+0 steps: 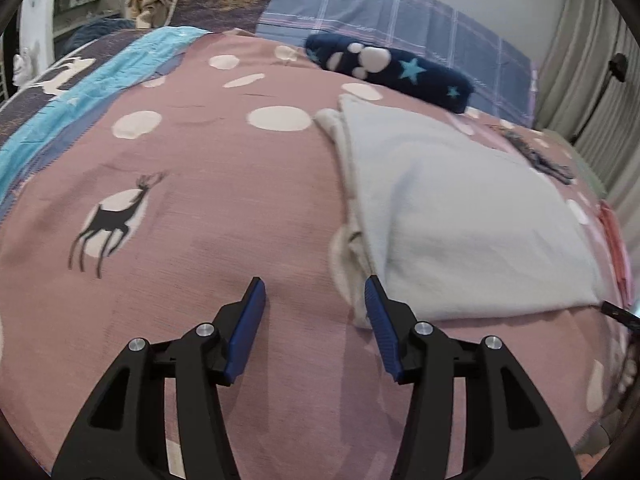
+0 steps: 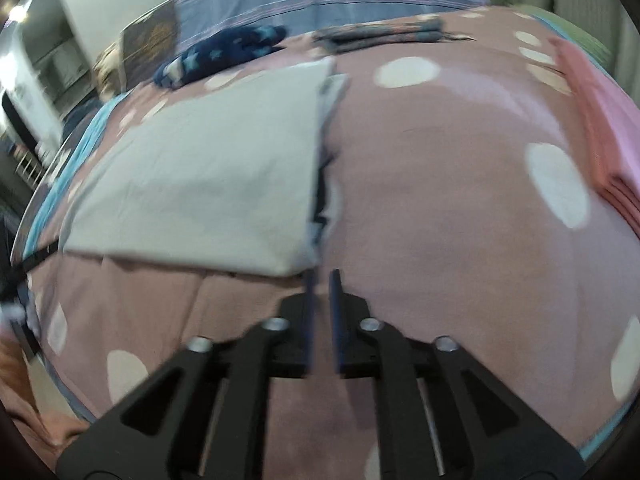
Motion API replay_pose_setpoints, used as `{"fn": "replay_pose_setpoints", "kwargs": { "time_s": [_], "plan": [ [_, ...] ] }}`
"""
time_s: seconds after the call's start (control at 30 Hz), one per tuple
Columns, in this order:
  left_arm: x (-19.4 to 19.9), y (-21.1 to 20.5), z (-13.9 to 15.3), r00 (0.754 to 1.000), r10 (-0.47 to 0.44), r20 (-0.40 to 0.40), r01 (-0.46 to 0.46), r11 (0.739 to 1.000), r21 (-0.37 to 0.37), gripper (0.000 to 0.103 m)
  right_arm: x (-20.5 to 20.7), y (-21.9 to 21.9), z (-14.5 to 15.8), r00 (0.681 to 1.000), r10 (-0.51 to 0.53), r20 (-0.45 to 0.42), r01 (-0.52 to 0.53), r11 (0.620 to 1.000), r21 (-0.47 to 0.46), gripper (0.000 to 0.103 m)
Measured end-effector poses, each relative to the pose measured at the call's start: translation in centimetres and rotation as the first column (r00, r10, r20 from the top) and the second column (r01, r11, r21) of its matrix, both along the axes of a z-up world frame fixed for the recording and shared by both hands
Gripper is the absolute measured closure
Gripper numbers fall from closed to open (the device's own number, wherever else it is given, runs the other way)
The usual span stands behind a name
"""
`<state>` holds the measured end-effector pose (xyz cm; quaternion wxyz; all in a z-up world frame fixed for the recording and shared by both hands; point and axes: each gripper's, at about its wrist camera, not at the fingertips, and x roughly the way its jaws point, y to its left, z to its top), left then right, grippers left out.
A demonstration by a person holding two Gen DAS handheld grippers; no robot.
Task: Fold small clothes
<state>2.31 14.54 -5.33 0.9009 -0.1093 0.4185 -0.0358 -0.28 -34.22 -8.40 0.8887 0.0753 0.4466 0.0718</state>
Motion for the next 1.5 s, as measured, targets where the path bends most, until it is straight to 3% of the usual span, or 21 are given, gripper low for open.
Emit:
{"fn": "replay_pose_setpoints", "kwargs": {
  "time_s": [0.03,0.07,0.1,0.13,0.23,0.27,0.33,0.37,0.5,0.63,0.73,0.8,0.83,0.9,0.93,1.0,1.03,1.1,1.23,1.33,1.5],
  "plan": [
    [0.0,-0.2,0.0,1.0,-0.012,0.004,0.012,1.0,-0.02,0.051,0.3,0.4,-0.2,1.0,0.023,0.008,-0.023,1.0,0.0,0.056],
    [0.0,-0.4,-0.1,1.0,-0.015,0.005,0.015,1.0,-0.026,0.051,0.8,1.1,-0.3,0.998,0.052,0.033,-0.051,0.999,-0.011,0.054],
    [0.0,-0.7,-0.2,1.0,-0.019,0.008,0.019,1.0,-0.023,0.051,1.1,1.4,-0.3,0.998,0.059,0.038,-0.058,0.998,-0.025,0.068],
    [0.0,-0.8,-0.2,1.0,-0.021,0.01,0.021,1.0,-0.018,0.052,1.5,1.7,-0.2,0.997,0.061,0.039,-0.06,0.998,-0.037,0.096],
    [-0.3,-0.5,-0.3,1.0,-0.013,0.02,0.014,0.999,-0.03,0.052,1.3,0.5,0.6,1.0,0.0,0.01,0.0,1.0,0.023,0.098],
    [-0.4,-0.3,-0.3,1.0,-0.008,0.022,0.008,0.999,-0.037,0.052,1.2,0.3,0.7,1.0,-0.022,-0.005,0.022,1.0,0.002,0.098],
    [-0.6,0.2,-0.3,1.0,0.009,0.025,-0.008,0.999,-0.038,0.052,0.8,-0.1,0.4,0.991,-0.132,-0.026,0.125,0.978,-0.169,0.103],
    [-0.6,0.5,-0.3,1.0,0.016,0.025,-0.015,0.999,-0.04,0.052,0.5,-0.6,0.2,0.979,-0.202,-0.015,0.189,0.941,-0.279,0.103],
    [-0.8,1.3,0.3,0.999,0.029,0.04,-0.028,0.999,-0.028,0.052,-0.6,-2.2,1.4,0.968,-0.25,-0.013,0.245,0.956,-0.161,0.103],
    [-1.5,2.2,1.1,0.996,0.048,0.069,-0.047,0.999,-0.025,0.052,0.2,4.7,4.0,0.994,-0.03,0.104,0.052,0.975,-0.216,0.097],
    [-2.3,3.1,1.3,0.994,0.075,0.081,-0.073,0.997,-0.029,0.052,1.2,13.3,4.5,0.96,0.242,0.139,-0.207,0.952,-0.225,0.084],
    [-3.0,3.9,1.4,0.991,0.099,0.085,-0.097,0.995,-0.031,0.052,1.5,20.4,4.0,0.892,0.435,0.119,-0.393,0.879,-0.268,0.082],
    [-3.3,4.3,1.4,0.99,0.111,0.087,-0.109,0.994,-0.032,0.052,1.1,24.9,3.4,0.834,0.541,0.105,-0.485,0.812,-0.325,0.08],
    [-4.3,5.4,1.4,0.986,0.144,0.089,-0.14,0.989,-0.044,0.052,0.3,30.6,2.5,0.746,0.659,0.1,-0.563,0.703,-0.433,0.072],
    [-4.8,5.9,1.4,0.983,0.158,0.091,-0.154,0.987,-0.052,0.052,-0.5,34.0,1.8,0.68,0.727,0.1,-0.591,0.623,-0.513,0.071],
    [-5.5,6.7,1.4,0.98,0.177,0.095,-0.173,0.983,-0.055,0.052,-1.2,38.2,0.4,0.604,0.793,0.082,-0.585,0.51,-0.631,0.071],
    [-5.8,7.1,1.4,0.978,0.186,0.097,-0.181,0.982,-0.054,0.052,-1.4,40.1,-0.5,0.576,0.815,0.066,-0.564,0.454,-0.69,0.07],
    [-6.3,8.3,1.4,0.973,0.207,0.101,-0.202,0.978,-0.058,0.052,-1.4,42.1,-2.0,0.559,0.829,0.023,-0.551,0.392,-0.737,0.07],
    [-6.1,9.9,1.3,0.967,0.234,0.099,-0.227,0.971,-0.078,0.052,0.0,44.6,-2.6,0.574,0.819,0.015,-0.525,0.382,-0.76,0.07],
    [-5.4,10.3,1.2,0.968,0.234,0.097,-0.226,0.971,-0.083,0.052,1.6,45.7,-2.7,0.597,0.802,0.025,-0.506,0.401,-0.763,0.067],
    [-4.7,9.9,1.3,0.973,0.203,0.107,-0.193,0.977,-0.093,0.052,2.9,46.1,-2.5,0.631,0.773,0.066,-0.495,0.467,-0.733,0.067]
  ]
}}
